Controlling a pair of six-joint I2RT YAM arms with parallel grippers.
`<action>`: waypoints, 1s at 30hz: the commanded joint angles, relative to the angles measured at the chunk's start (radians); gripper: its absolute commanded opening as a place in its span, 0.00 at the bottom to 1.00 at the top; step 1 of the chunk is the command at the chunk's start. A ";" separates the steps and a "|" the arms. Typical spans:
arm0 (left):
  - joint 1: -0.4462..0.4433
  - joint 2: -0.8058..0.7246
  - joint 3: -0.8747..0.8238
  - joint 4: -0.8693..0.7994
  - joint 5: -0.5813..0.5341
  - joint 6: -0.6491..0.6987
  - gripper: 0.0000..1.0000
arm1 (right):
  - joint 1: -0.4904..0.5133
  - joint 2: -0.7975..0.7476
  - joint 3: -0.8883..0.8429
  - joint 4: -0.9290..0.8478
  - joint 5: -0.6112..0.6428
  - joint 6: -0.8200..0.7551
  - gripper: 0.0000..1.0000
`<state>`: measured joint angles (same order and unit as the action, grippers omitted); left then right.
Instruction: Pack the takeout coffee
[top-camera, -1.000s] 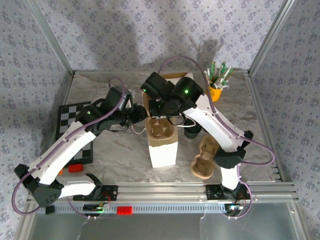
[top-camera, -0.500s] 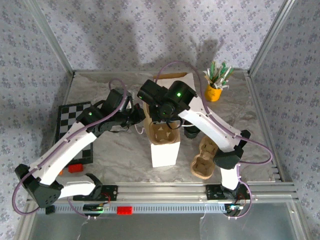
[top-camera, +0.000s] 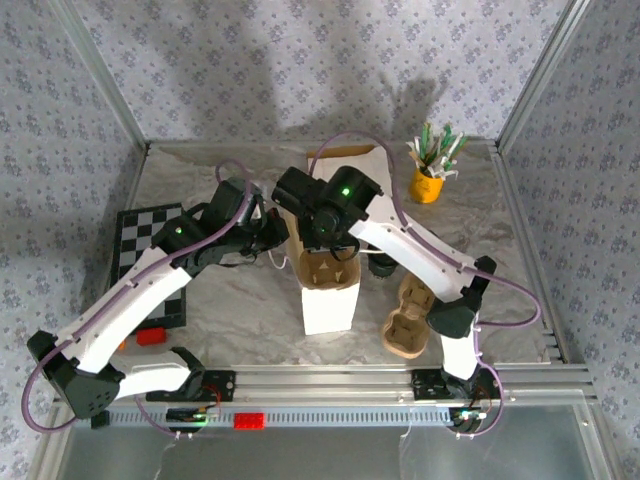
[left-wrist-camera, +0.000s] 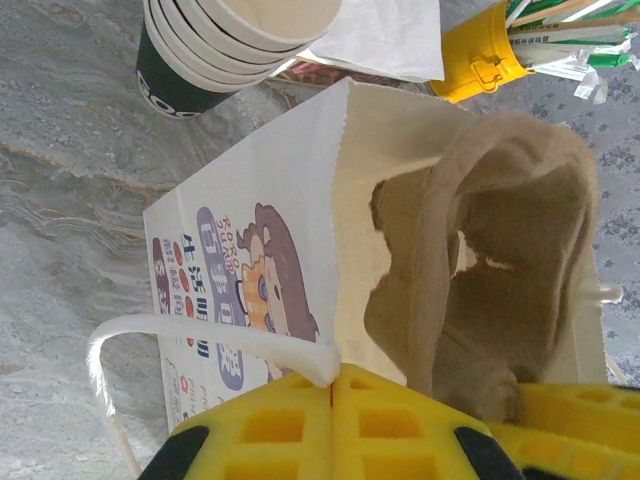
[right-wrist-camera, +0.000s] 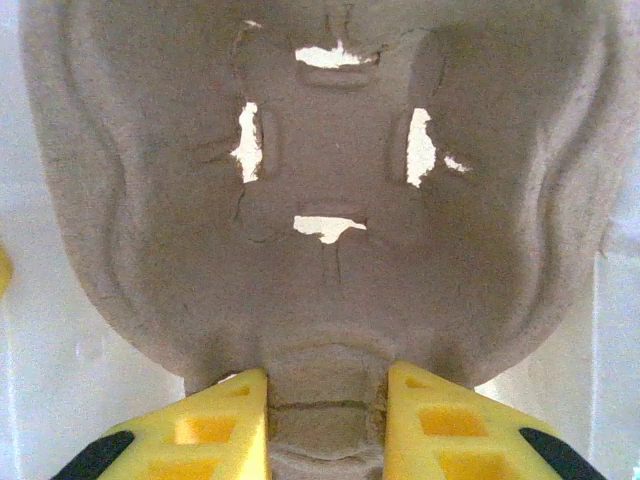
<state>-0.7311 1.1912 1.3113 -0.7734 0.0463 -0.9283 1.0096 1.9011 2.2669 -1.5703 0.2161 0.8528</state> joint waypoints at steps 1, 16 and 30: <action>0.005 -0.014 -0.001 0.007 0.021 0.000 0.00 | -0.015 0.015 0.007 0.009 -0.029 0.001 0.28; 0.029 -0.001 0.032 -0.024 0.069 0.019 0.00 | -0.001 0.013 0.000 -0.017 0.053 -0.013 0.28; 0.046 -0.001 0.033 -0.031 0.079 0.010 0.00 | 0.002 0.046 0.038 0.048 0.123 -0.069 0.28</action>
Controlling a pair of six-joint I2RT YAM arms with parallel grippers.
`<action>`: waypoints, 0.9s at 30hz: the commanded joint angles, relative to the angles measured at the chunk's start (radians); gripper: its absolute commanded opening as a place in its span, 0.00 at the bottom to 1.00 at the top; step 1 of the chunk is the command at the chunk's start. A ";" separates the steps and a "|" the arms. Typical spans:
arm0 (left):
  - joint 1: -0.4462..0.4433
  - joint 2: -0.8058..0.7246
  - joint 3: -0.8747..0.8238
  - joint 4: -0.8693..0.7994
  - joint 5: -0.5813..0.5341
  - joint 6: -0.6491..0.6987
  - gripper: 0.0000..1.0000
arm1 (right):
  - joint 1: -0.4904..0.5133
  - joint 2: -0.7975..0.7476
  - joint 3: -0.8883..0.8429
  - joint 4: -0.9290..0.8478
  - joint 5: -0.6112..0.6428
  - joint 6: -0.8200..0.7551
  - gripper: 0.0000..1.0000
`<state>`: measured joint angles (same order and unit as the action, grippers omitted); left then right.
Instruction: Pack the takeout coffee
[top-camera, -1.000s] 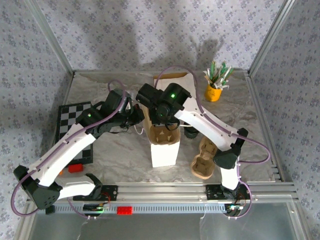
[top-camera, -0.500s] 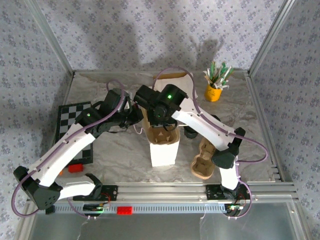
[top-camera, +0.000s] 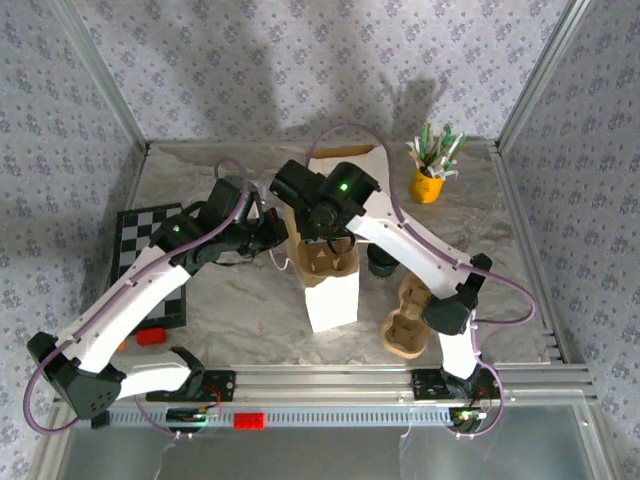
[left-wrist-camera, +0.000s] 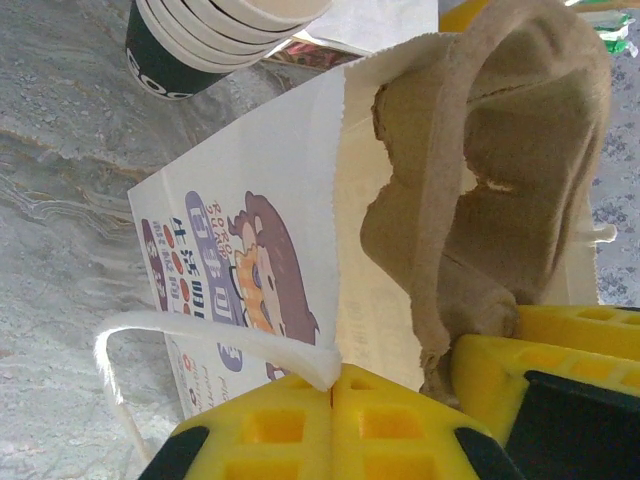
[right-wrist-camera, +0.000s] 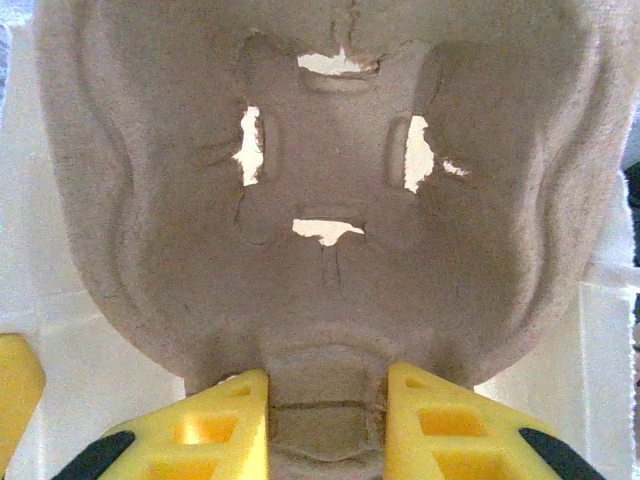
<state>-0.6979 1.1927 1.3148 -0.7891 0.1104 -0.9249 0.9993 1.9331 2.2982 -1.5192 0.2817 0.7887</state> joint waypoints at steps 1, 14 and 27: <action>0.016 -0.004 0.028 -0.015 0.019 0.005 0.00 | 0.019 0.012 0.001 -0.005 0.054 -0.002 0.28; 0.021 0.012 0.057 -0.028 0.046 0.031 0.00 | -0.009 0.036 0.071 0.045 0.056 -0.072 0.27; 0.035 0.030 0.078 -0.047 0.057 0.050 0.00 | -0.036 0.068 0.173 0.000 0.070 -0.130 0.27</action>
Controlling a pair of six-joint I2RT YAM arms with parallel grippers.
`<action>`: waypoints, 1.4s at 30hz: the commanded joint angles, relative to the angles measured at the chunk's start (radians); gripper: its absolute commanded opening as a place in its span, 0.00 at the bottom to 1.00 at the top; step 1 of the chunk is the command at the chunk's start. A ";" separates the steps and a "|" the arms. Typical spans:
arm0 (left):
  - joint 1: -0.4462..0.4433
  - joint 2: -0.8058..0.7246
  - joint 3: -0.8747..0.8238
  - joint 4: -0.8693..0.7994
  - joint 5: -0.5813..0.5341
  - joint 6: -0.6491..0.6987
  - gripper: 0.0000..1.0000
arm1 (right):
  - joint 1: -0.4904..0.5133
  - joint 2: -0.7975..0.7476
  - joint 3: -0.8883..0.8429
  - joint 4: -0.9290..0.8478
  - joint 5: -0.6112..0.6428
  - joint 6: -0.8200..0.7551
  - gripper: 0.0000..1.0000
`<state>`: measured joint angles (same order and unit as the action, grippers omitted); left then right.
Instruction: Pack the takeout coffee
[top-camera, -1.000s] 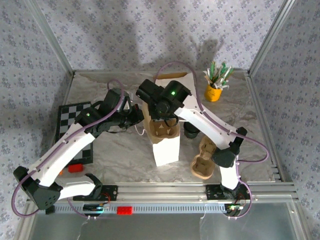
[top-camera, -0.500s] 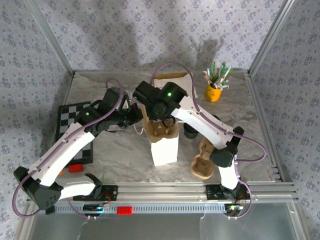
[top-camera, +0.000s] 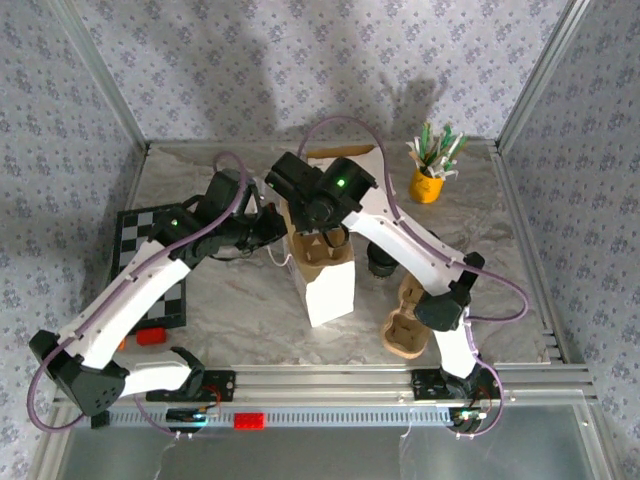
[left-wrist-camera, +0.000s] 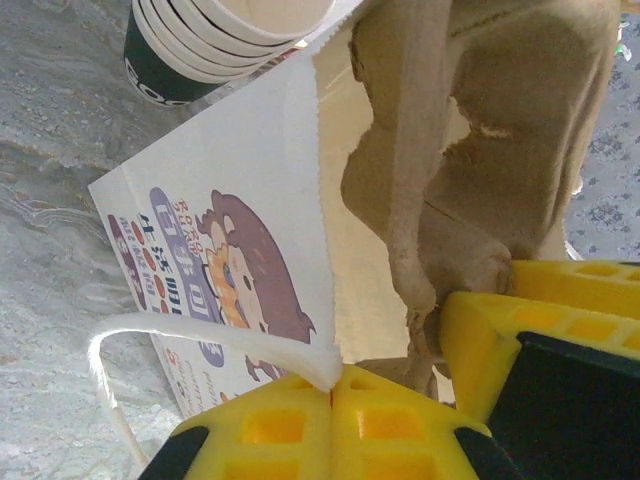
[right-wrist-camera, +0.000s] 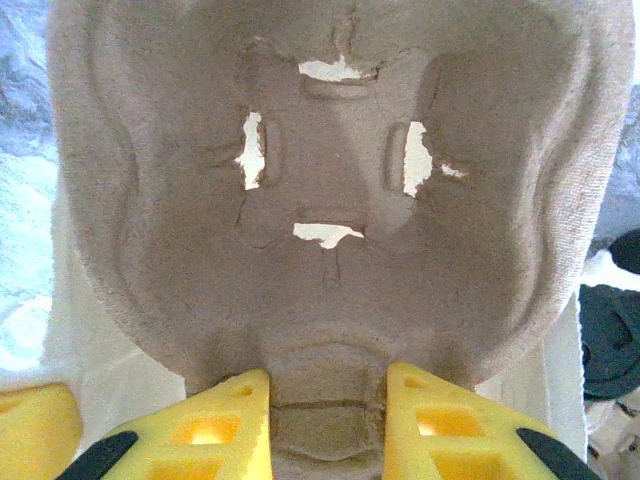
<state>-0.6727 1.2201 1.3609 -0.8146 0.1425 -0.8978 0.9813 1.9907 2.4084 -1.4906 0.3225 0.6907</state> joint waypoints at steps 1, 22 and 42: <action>0.010 0.004 0.032 -0.023 0.029 0.023 0.00 | -0.022 0.003 0.064 -0.021 0.030 -0.037 0.27; 0.024 -0.001 0.025 -0.024 -0.089 -0.036 0.00 | 0.056 -0.074 -0.112 -0.077 -0.008 0.104 0.26; 0.004 0.005 0.042 -0.022 -0.115 -0.047 0.00 | 0.073 -0.096 -0.150 -0.064 -0.102 0.098 0.26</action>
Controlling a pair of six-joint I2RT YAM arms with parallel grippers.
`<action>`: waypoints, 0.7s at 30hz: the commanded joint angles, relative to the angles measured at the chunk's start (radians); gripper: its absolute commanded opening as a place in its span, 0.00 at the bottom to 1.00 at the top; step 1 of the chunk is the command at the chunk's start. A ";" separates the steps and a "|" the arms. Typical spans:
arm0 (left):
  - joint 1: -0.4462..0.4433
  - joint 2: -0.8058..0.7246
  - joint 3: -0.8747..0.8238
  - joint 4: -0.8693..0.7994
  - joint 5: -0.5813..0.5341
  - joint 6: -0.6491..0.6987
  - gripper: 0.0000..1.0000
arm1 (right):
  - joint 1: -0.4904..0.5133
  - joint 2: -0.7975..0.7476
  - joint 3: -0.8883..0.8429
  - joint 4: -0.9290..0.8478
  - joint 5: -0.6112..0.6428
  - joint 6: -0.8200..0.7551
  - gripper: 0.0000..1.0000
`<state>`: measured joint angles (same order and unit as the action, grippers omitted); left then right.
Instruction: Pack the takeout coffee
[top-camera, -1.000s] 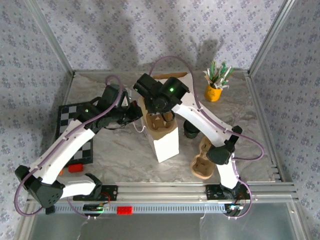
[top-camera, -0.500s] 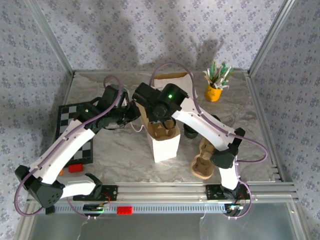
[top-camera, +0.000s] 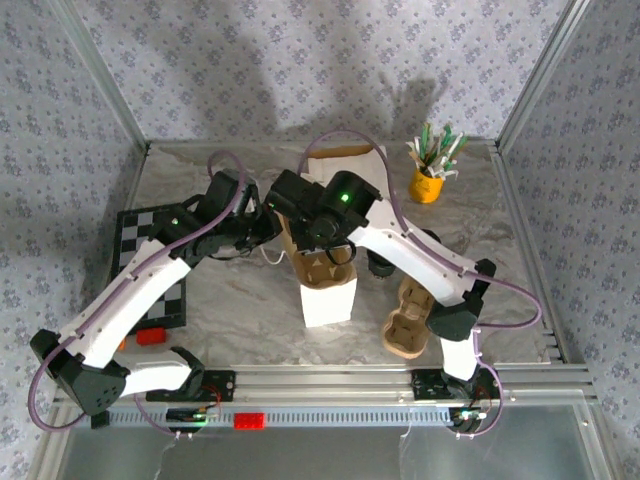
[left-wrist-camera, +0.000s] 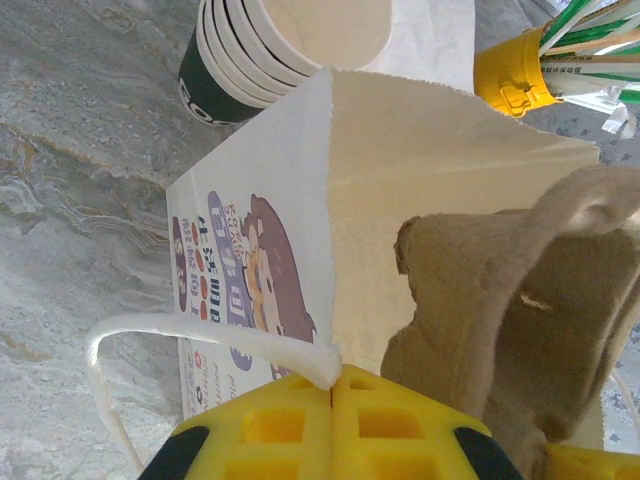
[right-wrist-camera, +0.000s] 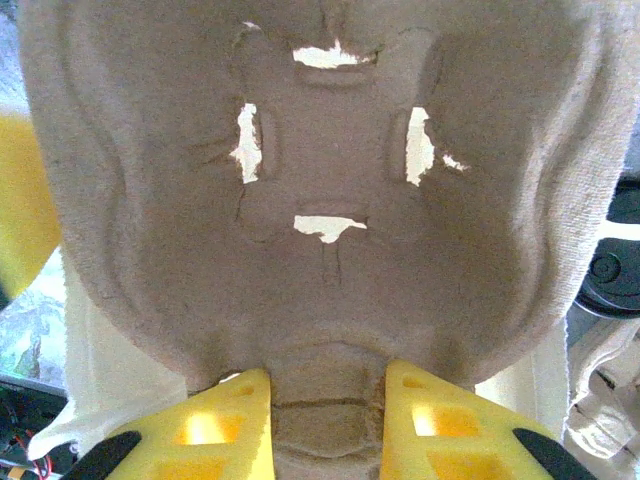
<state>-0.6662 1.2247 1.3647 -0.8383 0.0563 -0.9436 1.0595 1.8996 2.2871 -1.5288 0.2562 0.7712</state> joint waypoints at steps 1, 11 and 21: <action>-0.001 0.001 0.039 0.000 -0.027 -0.001 0.00 | -0.007 -0.003 -0.033 -0.036 -0.024 0.014 0.26; -0.009 0.011 0.067 0.005 0.045 0.028 0.00 | -0.072 0.022 -0.012 -0.013 0.100 -0.044 0.25; 0.004 0.037 0.071 0.009 0.043 0.031 0.00 | -0.031 0.028 -0.017 0.115 0.004 -0.076 0.25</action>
<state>-0.6689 1.2575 1.4109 -0.8387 0.0933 -0.9249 1.0080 1.9072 2.2406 -1.4540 0.3092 0.7143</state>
